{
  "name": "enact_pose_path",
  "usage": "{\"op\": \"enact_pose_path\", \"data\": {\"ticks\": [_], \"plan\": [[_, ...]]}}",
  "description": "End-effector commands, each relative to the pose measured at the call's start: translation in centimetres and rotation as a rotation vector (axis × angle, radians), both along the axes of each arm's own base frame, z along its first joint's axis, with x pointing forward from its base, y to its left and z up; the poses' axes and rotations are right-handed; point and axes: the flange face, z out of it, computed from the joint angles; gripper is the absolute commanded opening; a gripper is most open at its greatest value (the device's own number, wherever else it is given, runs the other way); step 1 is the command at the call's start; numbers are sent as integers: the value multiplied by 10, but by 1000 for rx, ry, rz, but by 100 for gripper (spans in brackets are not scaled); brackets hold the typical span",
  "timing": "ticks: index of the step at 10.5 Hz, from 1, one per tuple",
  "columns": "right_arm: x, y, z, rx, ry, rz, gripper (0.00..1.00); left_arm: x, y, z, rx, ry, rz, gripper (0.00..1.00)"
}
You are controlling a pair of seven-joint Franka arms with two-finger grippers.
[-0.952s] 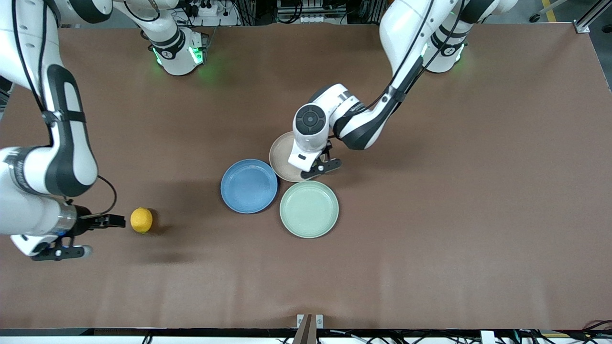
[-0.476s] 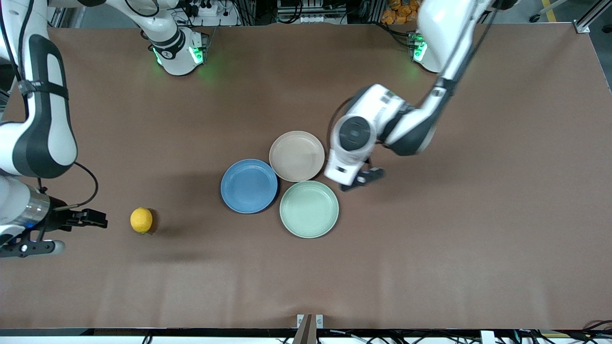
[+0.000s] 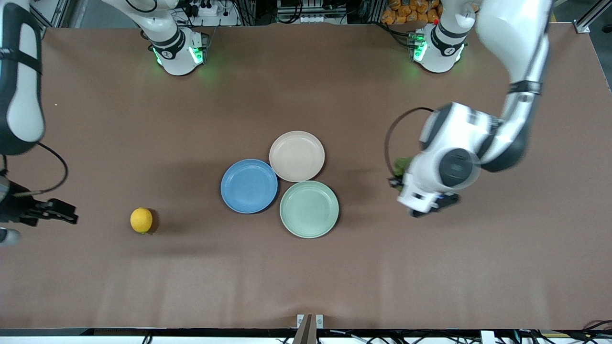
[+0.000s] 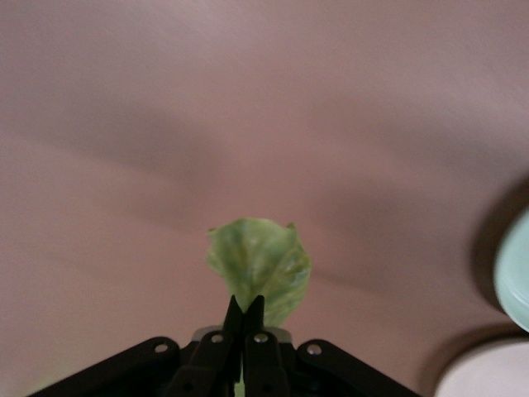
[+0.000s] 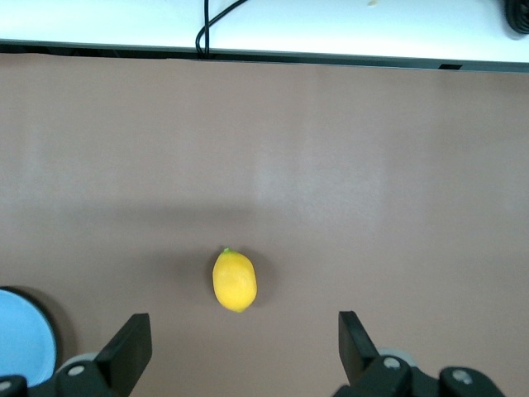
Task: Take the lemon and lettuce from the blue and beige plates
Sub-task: 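Lift the lettuce off the beige plate while the right gripper withdraws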
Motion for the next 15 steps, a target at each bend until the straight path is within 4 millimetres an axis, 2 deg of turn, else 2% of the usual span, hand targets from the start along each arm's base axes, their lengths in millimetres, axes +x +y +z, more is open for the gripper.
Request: {"op": "enact_pose_path", "data": {"ticks": [1,3,5,6,7,8,9,10,11,13,15], "plan": [[-18,-4,29,1,-3,1,100,11,79,-17,-28,40,-16,0],[-23,-12,41,7,-16,-12,100,21,116,-55,-43,64,-15,1],[-26,-10,49,11,-28,-10,100,29,160,-96,-82,72,-14,4],[-27,-9,53,12,-34,-8,100,28,155,-99,-84,76,-20,11],[-29,-15,57,11,-41,-17,100,28,158,-102,-85,77,-21,27],[-34,-22,68,11,-58,-30,100,29,163,-108,-88,79,-19,49],[-40,-17,82,19,-78,-26,100,29,155,-105,-88,75,-29,95],[-46,-10,93,20,-84,-19,100,30,154,-100,-86,71,-27,100],[-57,-8,106,21,-70,-18,100,33,153,-86,-83,51,-30,100],[-79,-11,125,19,-45,-30,100,38,153,-42,-73,-19,-35,100],[-102,-8,135,14,-49,-33,100,46,156,4,-68,-86,-32,100]]}}
